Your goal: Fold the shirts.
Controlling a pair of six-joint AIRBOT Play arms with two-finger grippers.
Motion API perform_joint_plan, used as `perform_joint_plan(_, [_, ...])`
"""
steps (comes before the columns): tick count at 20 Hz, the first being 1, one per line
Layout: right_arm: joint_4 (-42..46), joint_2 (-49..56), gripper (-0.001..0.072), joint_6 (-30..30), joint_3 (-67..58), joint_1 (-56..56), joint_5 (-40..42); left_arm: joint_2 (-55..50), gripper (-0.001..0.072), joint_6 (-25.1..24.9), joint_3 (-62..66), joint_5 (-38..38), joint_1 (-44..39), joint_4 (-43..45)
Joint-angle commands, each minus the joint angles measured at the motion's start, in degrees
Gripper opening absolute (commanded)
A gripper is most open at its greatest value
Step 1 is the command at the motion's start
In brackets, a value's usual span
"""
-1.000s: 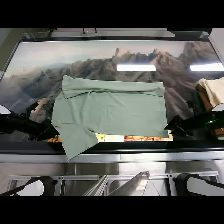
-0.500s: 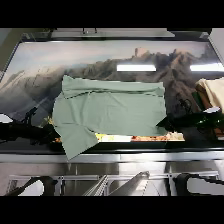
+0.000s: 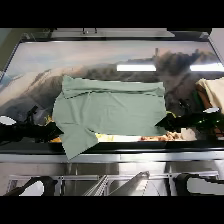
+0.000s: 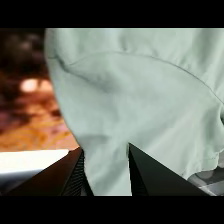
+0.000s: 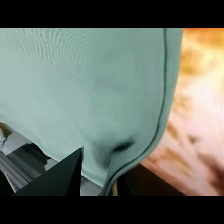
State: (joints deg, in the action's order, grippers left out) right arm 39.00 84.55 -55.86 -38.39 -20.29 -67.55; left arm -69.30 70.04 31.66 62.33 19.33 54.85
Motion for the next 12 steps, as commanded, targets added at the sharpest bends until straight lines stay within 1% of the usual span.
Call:
perform_joint_plan(1, [-0.24, 0.02, 0.0276, 0.20, 0.00, 0.07, -0.37, 0.02, 0.0290, -0.59, -0.07, 2.19, -2.21, -0.39])
perform_joint_plan(3, [-0.24, 0.00, 0.0276, 0.20, 0.00, 0.07, -0.42, 0.02, 0.0289, -0.59, -0.09, 1.64, -2.27, -0.39])
perform_joint_plan(4, [-0.24, 0.00, 0.0276, 0.20, 0.00, 0.07, -0.44, 0.02, 0.0264, -0.61, -0.09, 0.96, -2.27, -0.35])
perform_joint_plan(5, [-0.24, 0.00, 0.0276, 0.20, 0.00, 0.07, -0.59, 0.02, 0.0170, -0.87, -0.09, 0.02, -2.27, -0.37])
perform_joint_plan(6, [-0.24, 0.00, 0.0276, 0.20, 0.00, 0.07, -0.85, 0.02, 0.0141, -1.46, -0.09, -0.87, -2.27, -0.39])
perform_joint_plan(8, [-0.20, 0.00, 0.0276, 0.24, 0.00, 0.02, -1.84, 0.02, 0.0139, -1.70, -0.09, -1.16, -2.27, -0.39])
perform_joint_plan(9, [-0.17, 0.00, 0.0276, 0.52, 0.00, 0.04, -2.56, 0.02, 0.0016, -2.43, -0.09, -0.57, -2.27, -0.37])
perform_joint_plan(12, [0.33, 0.00, 0.0276, 0.63, 0.00, 0.02, -5.20, 0.02, 0.0022, -3.32, -0.09, -0.55, -2.27, -0.39])
